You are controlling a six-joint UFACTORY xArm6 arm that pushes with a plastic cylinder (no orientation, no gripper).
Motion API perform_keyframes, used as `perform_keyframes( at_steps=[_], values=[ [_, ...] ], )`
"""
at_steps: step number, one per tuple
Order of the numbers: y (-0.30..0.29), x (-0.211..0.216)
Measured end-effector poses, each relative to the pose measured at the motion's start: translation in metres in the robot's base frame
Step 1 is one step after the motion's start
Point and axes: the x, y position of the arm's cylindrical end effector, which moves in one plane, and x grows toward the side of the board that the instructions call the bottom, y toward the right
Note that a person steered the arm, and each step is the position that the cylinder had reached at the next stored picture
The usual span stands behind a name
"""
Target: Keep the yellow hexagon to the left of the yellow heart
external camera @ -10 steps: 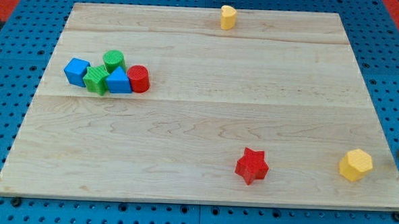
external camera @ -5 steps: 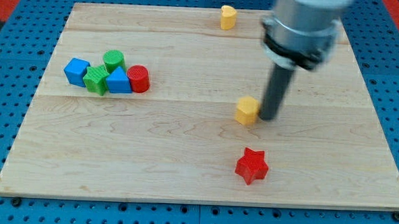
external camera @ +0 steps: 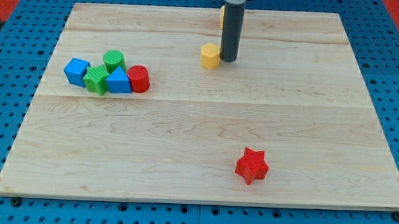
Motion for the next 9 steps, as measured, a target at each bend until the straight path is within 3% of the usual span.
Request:
perform_keyframes(
  at_steps=[1,2,4,5,7,8,9],
  values=[
    [0.009,0.041],
    [-0.015,0.047],
    [-0.092,-0.085],
    [-0.068,-0.040],
    [0.105,-0.069],
    [0.061,-0.112],
    [0.012,-0.120]
  ],
)
